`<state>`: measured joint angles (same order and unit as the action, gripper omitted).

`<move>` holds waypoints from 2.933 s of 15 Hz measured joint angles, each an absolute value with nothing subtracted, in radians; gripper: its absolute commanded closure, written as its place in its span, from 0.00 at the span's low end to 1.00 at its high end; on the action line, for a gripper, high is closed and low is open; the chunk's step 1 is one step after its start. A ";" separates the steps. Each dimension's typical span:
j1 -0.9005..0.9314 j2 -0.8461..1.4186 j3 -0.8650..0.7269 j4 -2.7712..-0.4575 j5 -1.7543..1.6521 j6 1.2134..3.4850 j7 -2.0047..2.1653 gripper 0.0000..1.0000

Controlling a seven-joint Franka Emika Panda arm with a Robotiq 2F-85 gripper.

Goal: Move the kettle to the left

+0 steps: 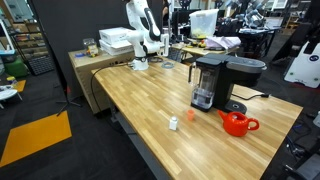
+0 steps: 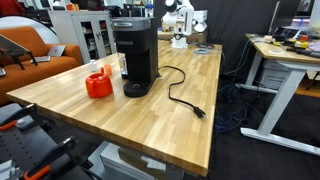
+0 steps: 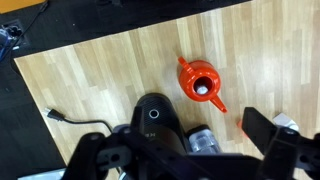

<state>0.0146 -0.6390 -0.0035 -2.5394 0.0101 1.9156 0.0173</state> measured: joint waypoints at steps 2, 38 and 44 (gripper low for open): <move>0.015 -0.639 -0.003 -2.539 0.010 1.916 0.017 0.00; 0.089 -0.625 0.068 -2.649 -0.051 2.038 -0.070 0.00; 0.094 -0.626 0.072 -2.665 -0.052 2.054 -0.070 0.00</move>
